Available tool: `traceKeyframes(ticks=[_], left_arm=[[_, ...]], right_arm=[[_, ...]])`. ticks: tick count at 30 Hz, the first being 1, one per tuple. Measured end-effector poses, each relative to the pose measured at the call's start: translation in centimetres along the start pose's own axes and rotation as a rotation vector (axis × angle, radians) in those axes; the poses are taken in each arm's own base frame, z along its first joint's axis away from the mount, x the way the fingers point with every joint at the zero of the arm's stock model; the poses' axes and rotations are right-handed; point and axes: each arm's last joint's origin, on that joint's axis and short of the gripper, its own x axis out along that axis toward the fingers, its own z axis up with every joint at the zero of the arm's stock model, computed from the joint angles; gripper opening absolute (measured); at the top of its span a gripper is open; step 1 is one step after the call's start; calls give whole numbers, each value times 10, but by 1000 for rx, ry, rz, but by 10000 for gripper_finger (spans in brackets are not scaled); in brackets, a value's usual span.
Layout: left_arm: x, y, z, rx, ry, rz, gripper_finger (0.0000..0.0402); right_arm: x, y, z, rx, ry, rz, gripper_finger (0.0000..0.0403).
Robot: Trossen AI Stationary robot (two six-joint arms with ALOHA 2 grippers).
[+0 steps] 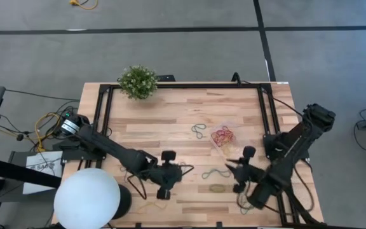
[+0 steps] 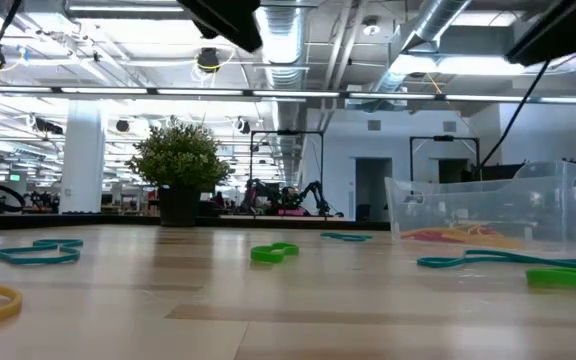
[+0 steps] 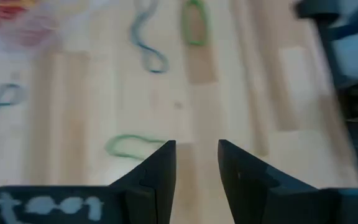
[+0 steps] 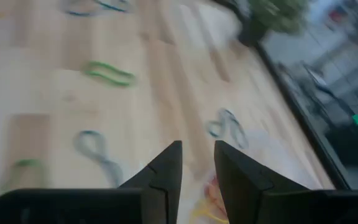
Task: Pick and place items into bin
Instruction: Put the yellow rubber band into the transparent bin
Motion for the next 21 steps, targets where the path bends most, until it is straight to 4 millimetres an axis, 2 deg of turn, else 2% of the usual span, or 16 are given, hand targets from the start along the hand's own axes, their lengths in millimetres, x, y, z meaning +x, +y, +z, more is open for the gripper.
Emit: traceKeyframes(ticks=[4,9,16,21], left_arm=[[7,-14,-6,14,38,-45,110],[30,-25,-17,105,125,-118,110],[66,-37,-35,189,294,-386,110],[72,-37,-38,175,314,-368,110]], right_arm=[[-16,16,4,-67,-97,104,90],[-29,29,11,-142,-185,198,90],[-29,31,15,-179,-210,211,90],[-27,30,16,-177,-206,205,90]])
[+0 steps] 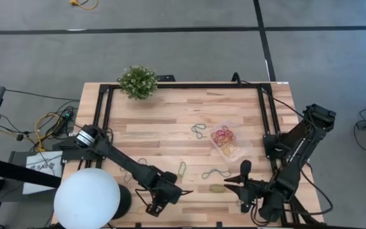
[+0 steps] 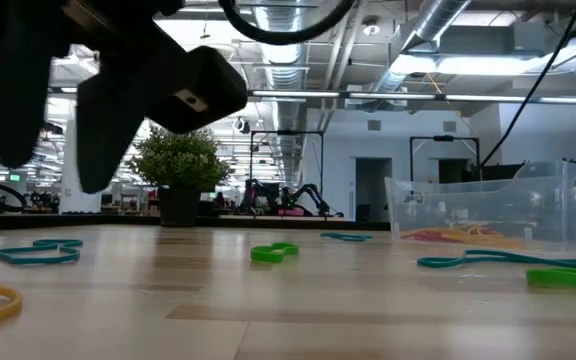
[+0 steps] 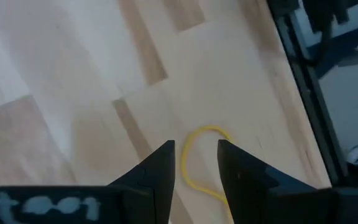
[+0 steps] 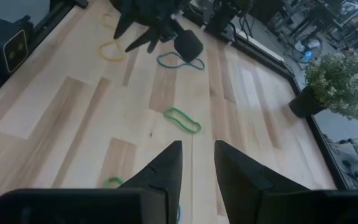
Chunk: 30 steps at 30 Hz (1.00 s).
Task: Pick and place items into bin
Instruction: Put the yellow rubber band into the transparent bin
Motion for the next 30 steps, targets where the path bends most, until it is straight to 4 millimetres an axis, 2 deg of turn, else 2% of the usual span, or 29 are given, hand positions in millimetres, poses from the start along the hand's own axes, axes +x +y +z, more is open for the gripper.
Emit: traceKeyframes(ticks=[5,12,23,30], left_arm=[[9,1,-2,-51,20,8,110],[30,4,-8,-90,93,21,110],[33,2,-13,-177,122,53,110],[35,-12,-17,-186,138,67,110]], right_arm=[[0,0,0,-2,1,2,90],[1,0,-1,-5,16,20,90],[3,-1,-1,-3,27,35,90],[3,-1,-1,-6,29,35,90]])
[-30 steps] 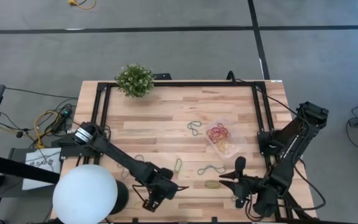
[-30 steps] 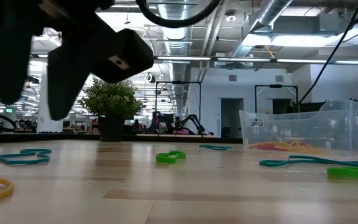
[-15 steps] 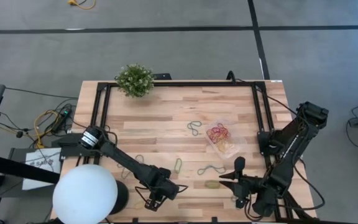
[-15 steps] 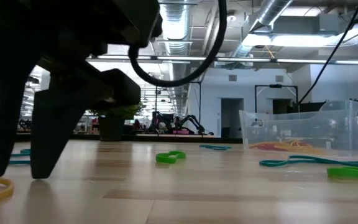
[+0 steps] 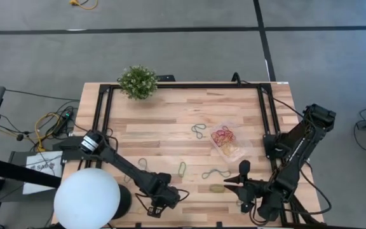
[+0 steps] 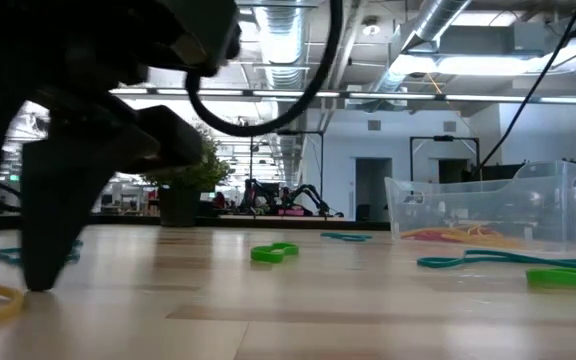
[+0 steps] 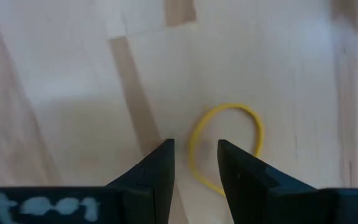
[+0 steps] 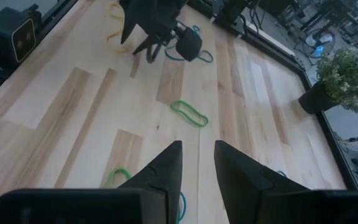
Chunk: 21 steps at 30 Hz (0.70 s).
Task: Pick and place items into bin
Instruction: Put the yellow rubber band into the transparent bin
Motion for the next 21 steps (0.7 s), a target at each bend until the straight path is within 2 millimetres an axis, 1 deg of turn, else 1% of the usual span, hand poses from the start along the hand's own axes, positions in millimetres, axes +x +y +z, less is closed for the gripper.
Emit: traceKeyframes(ticks=[4,10,13,16,19,21], left_arm=[[1,-10,-5,40,9,5,110],[3,-17,-13,93,16,129,103],[4,-19,-17,104,22,154,83],[4,-20,-19,106,22,171,53],[5,-19,-18,80,2,191,15],[3,-19,-15,63,-16,199,6]], right_arm=[[0,0,0,0,0,0,90],[0,0,0,0,0,0,90],[0,0,0,-1,0,0,90],[0,0,0,-1,0,0,90],[0,0,0,-1,0,0,90],[0,0,0,-1,0,0,90]])
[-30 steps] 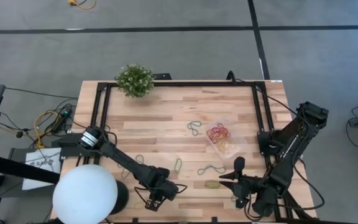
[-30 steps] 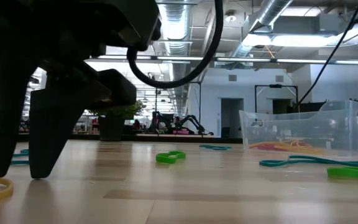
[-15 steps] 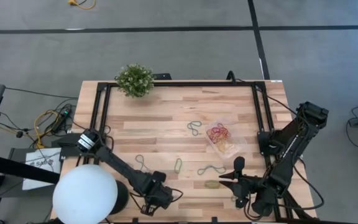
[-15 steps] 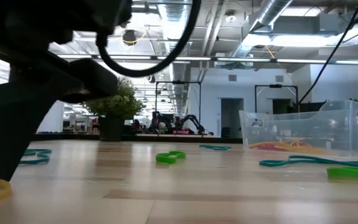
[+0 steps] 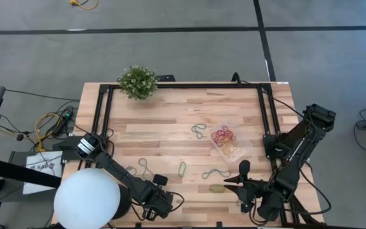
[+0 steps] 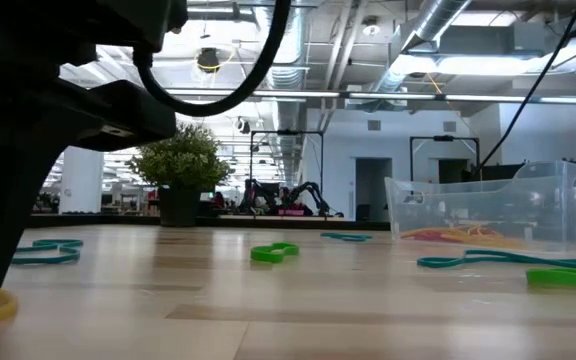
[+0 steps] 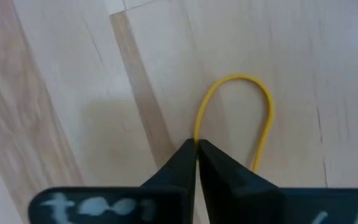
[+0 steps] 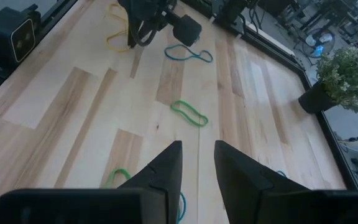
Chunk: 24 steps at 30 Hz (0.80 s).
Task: Pick and place items into bin
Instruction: Put the yellow rubber band into the transparent bin
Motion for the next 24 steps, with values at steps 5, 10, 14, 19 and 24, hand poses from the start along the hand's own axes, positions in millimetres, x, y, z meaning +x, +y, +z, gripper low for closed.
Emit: traceKeyframes(ticks=[5,10,14,19,24], left_arm=[[-7,3,10,-10,-27,28,1],[-35,8,31,42,-87,130,0],[-69,17,51,145,-164,312,0],[-103,47,79,158,-303,602,0],[-115,103,108,67,-439,664,0]], right_arm=[[0,0,0,0,0,0,90],[0,0,0,-15,-2,-5,90],[-4,-4,2,-80,-36,-79,90],[-23,-18,1,6,-76,-127,90],[-39,-35,-17,124,-18,-119,90]])
